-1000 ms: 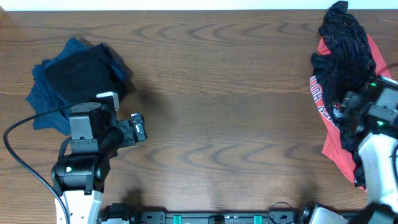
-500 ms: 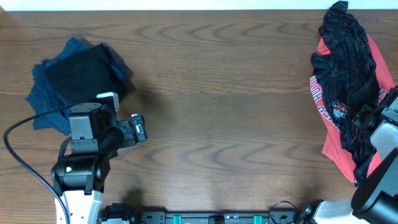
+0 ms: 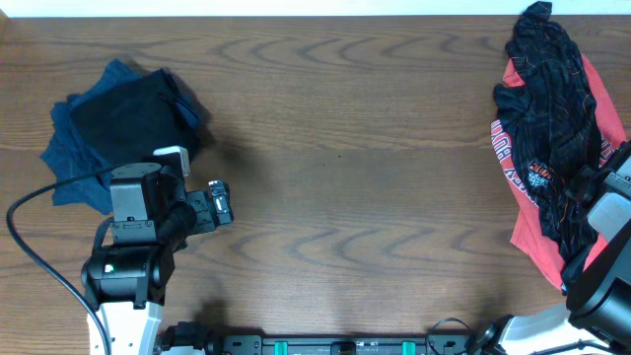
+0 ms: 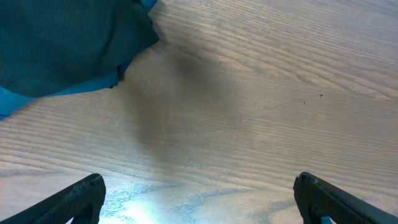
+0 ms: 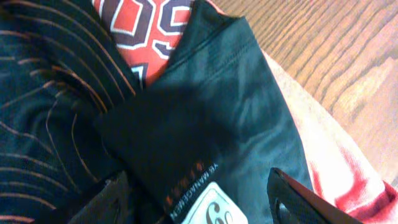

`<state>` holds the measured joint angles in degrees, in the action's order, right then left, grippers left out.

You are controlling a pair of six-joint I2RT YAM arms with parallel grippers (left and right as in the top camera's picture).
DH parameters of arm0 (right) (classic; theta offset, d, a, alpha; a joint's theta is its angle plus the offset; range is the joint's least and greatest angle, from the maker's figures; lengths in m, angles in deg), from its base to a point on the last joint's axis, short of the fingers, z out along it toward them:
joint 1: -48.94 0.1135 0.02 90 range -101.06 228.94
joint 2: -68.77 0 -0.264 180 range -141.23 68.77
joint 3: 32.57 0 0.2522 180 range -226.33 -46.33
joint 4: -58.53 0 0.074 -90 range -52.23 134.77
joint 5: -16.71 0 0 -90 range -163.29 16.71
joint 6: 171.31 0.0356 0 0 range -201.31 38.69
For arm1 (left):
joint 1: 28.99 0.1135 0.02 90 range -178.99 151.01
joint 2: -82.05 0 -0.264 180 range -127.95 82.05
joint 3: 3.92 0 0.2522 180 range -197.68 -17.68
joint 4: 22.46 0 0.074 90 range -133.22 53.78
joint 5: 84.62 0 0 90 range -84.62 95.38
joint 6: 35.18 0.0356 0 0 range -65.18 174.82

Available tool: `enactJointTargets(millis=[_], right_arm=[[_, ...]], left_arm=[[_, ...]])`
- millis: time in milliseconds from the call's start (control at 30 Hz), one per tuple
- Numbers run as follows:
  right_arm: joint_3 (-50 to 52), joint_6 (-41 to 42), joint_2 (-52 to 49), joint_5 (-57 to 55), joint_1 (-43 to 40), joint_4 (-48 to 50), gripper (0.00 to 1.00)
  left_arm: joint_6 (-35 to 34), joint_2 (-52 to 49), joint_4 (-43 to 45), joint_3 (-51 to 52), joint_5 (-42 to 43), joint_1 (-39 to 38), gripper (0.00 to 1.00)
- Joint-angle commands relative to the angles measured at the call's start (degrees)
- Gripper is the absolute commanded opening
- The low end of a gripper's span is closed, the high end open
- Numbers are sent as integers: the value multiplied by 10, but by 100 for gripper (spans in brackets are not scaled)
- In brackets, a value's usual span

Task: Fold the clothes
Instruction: 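Reach the right gripper into the black jersey on the red shirt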

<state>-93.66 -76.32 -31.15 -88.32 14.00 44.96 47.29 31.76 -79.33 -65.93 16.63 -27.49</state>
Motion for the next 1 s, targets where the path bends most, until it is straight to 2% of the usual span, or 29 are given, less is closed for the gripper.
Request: enactJointTargets(millis=[0, 333, 967], right_arm=[[-11, 17, -5, -5, -4, 16, 66], [-11, 49, -6, -15, -6, 40, 58], [-11, 49, -24, 40, -6, 56, 62]], left_arm=[[-3, -2, -1, -12, 3, 1, 98], [-3, -2, -1, -12, 3, 1, 98], [-3, -2, -1, -12, 3, 1, 98]])
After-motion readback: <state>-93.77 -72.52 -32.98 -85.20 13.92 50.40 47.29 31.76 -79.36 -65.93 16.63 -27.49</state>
